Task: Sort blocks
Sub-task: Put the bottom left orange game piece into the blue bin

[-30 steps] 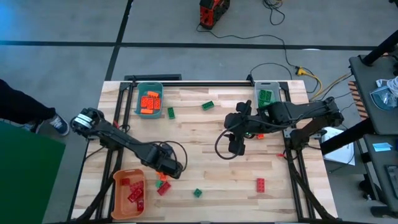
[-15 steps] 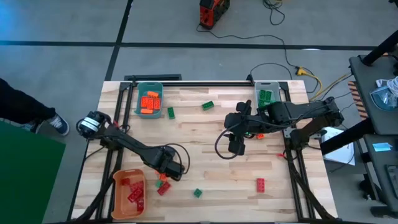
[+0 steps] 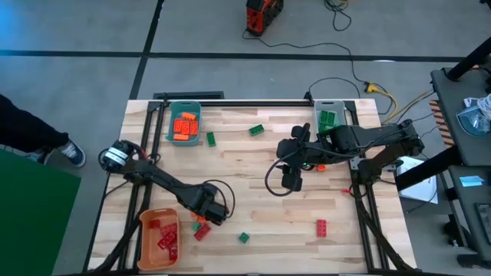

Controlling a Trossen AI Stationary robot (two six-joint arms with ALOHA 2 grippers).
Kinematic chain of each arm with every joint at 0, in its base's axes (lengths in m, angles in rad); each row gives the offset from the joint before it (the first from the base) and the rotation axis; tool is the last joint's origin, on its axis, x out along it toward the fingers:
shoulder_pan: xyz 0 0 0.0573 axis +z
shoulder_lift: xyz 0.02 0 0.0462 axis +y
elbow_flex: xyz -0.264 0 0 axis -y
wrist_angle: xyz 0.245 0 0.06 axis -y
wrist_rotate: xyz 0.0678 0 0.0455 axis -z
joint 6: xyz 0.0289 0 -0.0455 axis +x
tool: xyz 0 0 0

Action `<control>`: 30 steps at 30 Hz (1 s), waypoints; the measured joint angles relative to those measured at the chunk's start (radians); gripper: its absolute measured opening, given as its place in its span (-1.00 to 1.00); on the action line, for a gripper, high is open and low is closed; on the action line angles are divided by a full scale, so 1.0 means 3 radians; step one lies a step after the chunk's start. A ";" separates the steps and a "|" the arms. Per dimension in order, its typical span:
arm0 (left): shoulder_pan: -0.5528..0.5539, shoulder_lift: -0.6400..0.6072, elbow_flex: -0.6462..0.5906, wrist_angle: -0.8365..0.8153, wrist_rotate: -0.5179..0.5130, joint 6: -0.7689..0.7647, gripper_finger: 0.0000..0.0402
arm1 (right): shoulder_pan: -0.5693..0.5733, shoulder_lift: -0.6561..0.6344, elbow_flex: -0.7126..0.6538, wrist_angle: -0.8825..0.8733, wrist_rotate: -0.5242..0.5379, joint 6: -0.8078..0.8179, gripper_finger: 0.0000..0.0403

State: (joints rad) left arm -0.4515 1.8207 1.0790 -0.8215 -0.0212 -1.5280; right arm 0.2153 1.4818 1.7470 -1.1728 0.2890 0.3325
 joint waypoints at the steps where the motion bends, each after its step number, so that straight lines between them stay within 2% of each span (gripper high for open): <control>1: -0.0012 0.0007 0.0000 0.0000 -0.0020 0.0001 0.18 | 0.0000 0.0000 -0.0001 -0.0001 0.0000 0.0000 -0.03; 24: -0.0058 0.0015 -0.0024 0.0014 -0.0089 -0.0182 0.15 | -0.0001 0.0004 0.0000 -0.0001 0.0000 0.0000 -0.03; 27: -0.0058 0.0016 -0.0024 0.0011 -0.0088 -0.0186 0.07 | 0.0000 0.0004 0.0000 -0.0001 0.0000 0.0000 -0.04; 30: -0.0058 0.0016 -0.0026 0.0006 -0.0087 -0.0184 -0.12 | 0.0000 0.0004 -0.0001 -0.0001 0.0001 0.0000 -0.04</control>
State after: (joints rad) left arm -0.4690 1.8256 1.0713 -0.8196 -0.0472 -1.5833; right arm 0.2153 1.4830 1.7468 -1.1732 0.2893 0.3325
